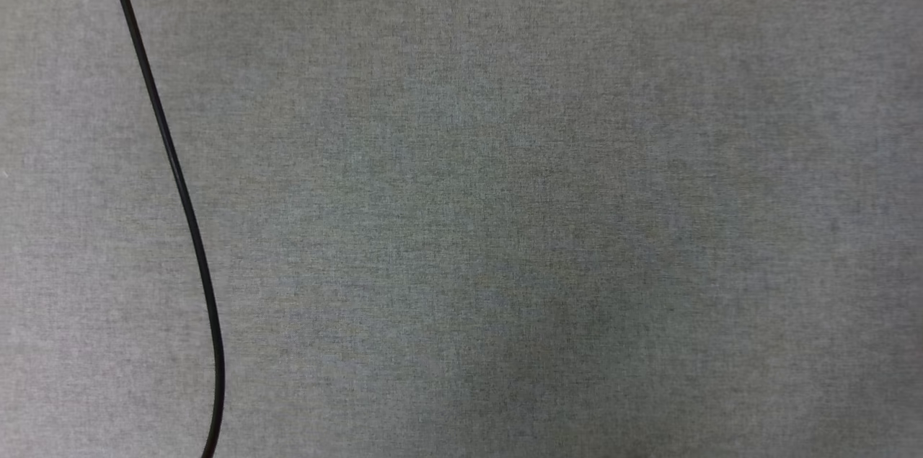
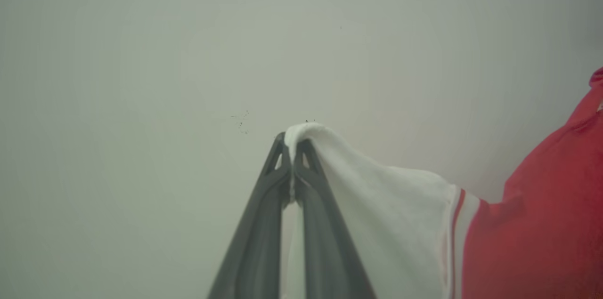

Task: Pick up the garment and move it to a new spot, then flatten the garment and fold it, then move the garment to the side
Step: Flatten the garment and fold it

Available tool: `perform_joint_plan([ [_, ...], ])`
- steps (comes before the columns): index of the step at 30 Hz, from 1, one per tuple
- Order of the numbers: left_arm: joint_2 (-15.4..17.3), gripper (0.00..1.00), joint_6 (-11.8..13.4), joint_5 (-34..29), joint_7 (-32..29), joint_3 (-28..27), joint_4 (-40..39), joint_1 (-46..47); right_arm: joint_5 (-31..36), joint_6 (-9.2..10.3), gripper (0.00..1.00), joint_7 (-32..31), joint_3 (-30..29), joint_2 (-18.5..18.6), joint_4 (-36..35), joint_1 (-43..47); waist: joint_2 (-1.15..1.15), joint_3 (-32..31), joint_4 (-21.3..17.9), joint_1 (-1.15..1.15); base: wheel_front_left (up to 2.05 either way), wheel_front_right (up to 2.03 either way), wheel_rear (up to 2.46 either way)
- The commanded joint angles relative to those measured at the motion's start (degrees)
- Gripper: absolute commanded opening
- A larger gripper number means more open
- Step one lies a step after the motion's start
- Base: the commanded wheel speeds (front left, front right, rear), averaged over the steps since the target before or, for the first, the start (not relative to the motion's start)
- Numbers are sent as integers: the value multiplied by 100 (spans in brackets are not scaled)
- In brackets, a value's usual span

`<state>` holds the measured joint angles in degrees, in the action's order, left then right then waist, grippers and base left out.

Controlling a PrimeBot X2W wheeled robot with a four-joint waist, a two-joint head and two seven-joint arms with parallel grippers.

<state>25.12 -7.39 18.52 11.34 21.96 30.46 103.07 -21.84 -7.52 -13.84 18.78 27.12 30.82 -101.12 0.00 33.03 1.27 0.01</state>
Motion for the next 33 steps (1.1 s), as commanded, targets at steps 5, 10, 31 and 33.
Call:
perform_joint_plan([
  [5, 58, 0, 1, 342, 223, 260, 397, -229, -263, 7, 0, 467, 421, -49, 658, 153, 0, 171, 42, -1, 0, 0, 0],
  [10, 141, 0, 0, 563, 353, 355, 491, -791, -633, 7, 0, 840, 767, -85, 1057, 563, 0, 112, 23, -1, 0, 0, 0],
  [31, 355, 0, 689, 740, 386, -10, -1562, -5878, -2019, 7, 0, 1593, 2355, 399, 599, 3898, 0, -1053, 172, -1, 0, 0, 0],
  [33, 360, 0, 777, 758, 386, 15, -1743, -6415, -2114, 7, 0, 1629, 2428, 470, 503, 4294, 0, -1268, 197, -1, 0, 0, 0],
])
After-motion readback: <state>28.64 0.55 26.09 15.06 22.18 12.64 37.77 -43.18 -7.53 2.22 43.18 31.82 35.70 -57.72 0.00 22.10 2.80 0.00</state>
